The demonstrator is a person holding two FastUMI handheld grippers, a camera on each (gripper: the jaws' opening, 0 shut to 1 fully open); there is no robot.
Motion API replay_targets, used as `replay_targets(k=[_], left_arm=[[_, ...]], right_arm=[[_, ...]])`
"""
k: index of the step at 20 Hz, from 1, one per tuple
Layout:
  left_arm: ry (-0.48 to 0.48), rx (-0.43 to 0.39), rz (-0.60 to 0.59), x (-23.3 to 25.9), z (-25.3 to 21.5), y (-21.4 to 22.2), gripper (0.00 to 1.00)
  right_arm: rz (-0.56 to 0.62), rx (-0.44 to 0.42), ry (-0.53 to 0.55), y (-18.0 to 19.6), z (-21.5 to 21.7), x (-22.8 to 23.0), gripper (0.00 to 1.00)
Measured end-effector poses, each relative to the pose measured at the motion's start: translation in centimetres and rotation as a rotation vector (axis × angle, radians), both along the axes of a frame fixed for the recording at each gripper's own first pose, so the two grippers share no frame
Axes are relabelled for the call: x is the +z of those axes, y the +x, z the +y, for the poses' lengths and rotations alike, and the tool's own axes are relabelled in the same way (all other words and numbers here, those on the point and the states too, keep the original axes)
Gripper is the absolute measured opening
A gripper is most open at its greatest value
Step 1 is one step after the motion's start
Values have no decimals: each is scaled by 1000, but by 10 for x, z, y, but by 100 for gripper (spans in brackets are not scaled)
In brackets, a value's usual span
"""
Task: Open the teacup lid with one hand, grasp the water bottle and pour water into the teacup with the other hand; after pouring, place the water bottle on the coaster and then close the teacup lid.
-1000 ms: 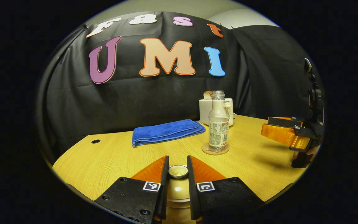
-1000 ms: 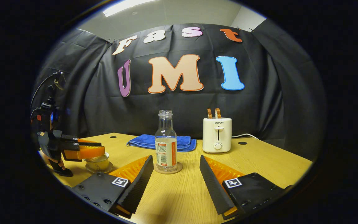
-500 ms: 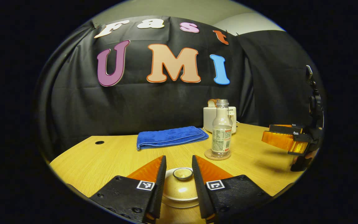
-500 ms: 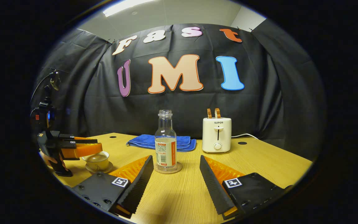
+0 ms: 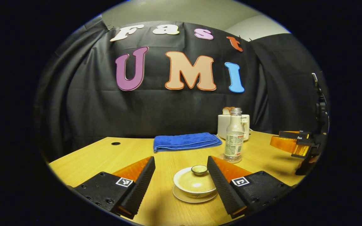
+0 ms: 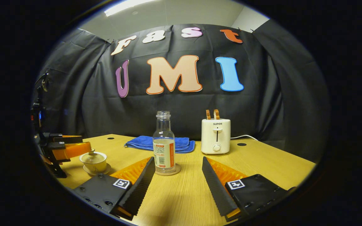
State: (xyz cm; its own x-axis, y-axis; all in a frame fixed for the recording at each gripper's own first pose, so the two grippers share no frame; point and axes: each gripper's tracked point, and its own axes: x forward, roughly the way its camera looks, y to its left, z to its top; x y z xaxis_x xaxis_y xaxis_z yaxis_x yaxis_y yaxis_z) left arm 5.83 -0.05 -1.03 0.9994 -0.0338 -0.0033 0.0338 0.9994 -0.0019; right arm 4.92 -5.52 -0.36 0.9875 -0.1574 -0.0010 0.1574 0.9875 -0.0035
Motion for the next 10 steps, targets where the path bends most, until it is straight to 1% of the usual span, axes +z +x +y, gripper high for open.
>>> replay_targets(k=[1, 2, 3, 6, 7, 8, 10], left_arm=[[1, 41, 0, 1, 11, -4, 97], [3, 84, 2, 0, 23, -9, 100], [4, 128, -1, 1, 35, -14, 97], [9, 259, 1, 0, 67, -30, 97], [9, 302, 1, 1, 78, -35, 99], [11, 342, 2, 0, 87, -39, 97], [12, 400, 2, 0, 98, -46, 97]], right_arm=[[0, -20, -1, 0, -4, 0, 91], [-2, -39, -2, -1, -7, 1, 91], [-2, -59, -3, -2, -11, 0, 91], [-7, -122, -5, -5, -23, 2, 91], [-7, -144, -6, -6, -27, 1, 91], [-8, -171, -8, -8, -33, 1, 95], [-10, -222, -10, -11, -42, 1, 95]])
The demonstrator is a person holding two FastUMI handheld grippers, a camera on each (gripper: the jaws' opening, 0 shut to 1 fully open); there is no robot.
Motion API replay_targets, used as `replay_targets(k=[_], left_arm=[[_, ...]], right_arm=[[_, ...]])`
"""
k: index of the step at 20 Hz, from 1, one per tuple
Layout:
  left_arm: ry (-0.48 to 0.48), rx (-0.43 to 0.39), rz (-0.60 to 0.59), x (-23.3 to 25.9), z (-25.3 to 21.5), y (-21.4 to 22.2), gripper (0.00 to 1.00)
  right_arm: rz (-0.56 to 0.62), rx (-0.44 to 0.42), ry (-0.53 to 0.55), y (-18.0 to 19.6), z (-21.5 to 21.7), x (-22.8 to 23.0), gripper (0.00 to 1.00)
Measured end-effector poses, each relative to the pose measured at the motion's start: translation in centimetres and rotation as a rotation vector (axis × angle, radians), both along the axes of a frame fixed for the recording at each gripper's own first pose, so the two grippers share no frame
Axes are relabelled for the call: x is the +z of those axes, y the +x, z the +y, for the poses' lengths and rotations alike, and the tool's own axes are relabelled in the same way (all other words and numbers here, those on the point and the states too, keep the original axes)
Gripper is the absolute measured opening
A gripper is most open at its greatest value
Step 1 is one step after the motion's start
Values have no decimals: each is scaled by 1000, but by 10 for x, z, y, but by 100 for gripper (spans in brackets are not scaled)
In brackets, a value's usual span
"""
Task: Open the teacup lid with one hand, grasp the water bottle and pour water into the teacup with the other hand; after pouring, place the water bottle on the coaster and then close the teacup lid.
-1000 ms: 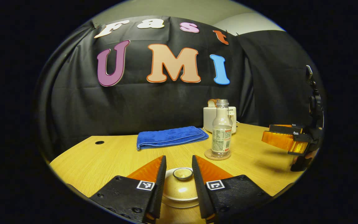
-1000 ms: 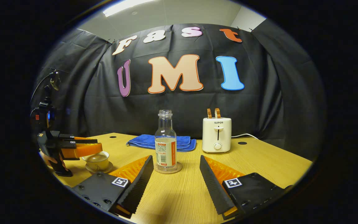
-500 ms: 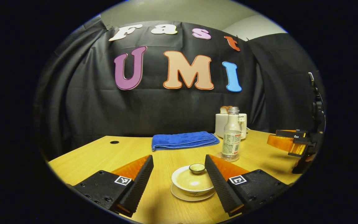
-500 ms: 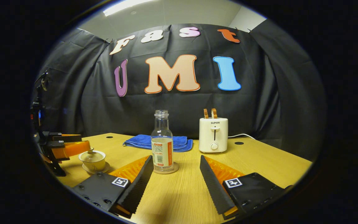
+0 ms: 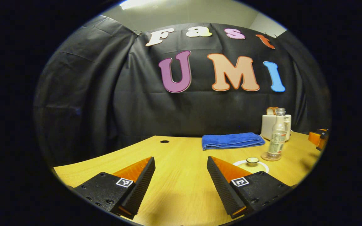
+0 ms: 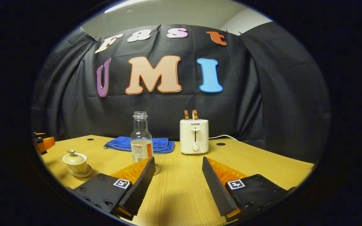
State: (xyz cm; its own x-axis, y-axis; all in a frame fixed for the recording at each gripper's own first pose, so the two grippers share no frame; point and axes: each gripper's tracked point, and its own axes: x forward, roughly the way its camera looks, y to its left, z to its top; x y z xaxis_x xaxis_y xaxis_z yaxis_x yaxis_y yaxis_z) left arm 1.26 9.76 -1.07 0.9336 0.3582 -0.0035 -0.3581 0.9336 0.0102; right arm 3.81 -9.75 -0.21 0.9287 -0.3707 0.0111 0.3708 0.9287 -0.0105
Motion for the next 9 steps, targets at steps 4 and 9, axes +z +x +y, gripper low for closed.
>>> replay_targets(k=[4, 9], left_arm=[[3, 58, 0, -1, 9, -4, 96], [2, 66, -2, -1, 10, -4, 96]], right_arm=[[-3, -69, -4, -6, -12, 1, 91], [-4, -84, -4, -8, -14, 1, 91]])
